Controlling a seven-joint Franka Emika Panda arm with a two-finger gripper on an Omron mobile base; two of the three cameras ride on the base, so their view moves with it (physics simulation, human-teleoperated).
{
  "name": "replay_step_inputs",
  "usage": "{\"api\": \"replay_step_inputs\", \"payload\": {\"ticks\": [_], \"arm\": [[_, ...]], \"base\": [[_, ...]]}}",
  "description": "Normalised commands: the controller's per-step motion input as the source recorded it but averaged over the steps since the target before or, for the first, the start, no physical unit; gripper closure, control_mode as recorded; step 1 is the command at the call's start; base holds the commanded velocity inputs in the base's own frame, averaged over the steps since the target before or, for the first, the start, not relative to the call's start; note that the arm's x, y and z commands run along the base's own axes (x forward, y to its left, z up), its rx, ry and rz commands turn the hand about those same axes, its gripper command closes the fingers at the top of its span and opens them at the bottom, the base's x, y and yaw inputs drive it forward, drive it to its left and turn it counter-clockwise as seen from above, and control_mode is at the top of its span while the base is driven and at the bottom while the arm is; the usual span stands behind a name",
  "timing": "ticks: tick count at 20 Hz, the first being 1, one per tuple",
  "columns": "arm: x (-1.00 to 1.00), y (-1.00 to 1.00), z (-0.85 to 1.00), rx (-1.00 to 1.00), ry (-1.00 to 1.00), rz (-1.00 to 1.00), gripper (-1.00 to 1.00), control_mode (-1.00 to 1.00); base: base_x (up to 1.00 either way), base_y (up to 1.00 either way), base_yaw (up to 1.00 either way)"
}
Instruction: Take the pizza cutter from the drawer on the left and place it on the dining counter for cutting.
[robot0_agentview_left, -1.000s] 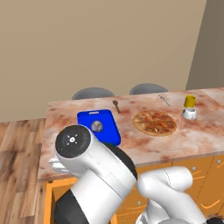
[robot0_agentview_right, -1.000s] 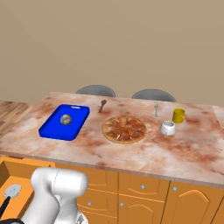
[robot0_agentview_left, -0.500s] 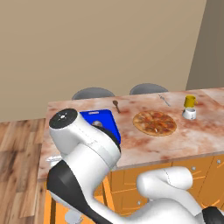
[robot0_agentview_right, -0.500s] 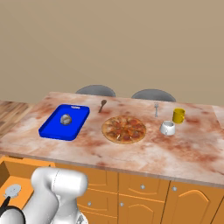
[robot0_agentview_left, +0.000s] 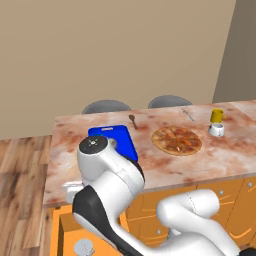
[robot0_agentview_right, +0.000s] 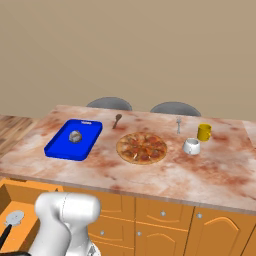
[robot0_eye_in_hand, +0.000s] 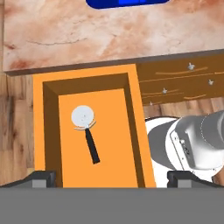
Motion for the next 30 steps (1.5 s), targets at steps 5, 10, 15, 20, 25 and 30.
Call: {"api": "replay_step_inputs", "payload": {"ticks": [5,10,15,20,25,30], "arm": [[0.19,-0.03,-0.33,0.10,0.00,0.02,-1.00,-1.00],[0.03,0.01,-0.03,0.00,0.02,0.00,-1.00,-1.00],[0.05,0.05,-0.04,0.00,0.10,0.02,-1.00,-1.00],[0.04,0.00,-0.19,0.00,0.13,0.06,-1.00,-1.00],[0.07,0.07,-0.29,0.00,0.01,0.02,-1.00,-1.00],[0.01,0.05,-0.24,0.00,0.00,0.02,-1.00,-1.00]], "base": [[0.00,0.00,0.00],[0.00,0.00,0.00],[0.00,0.00,0.00],[0.00,0.00,0.00],[0.00,0.00,0.00],[0.00,0.00,0.00]]}}
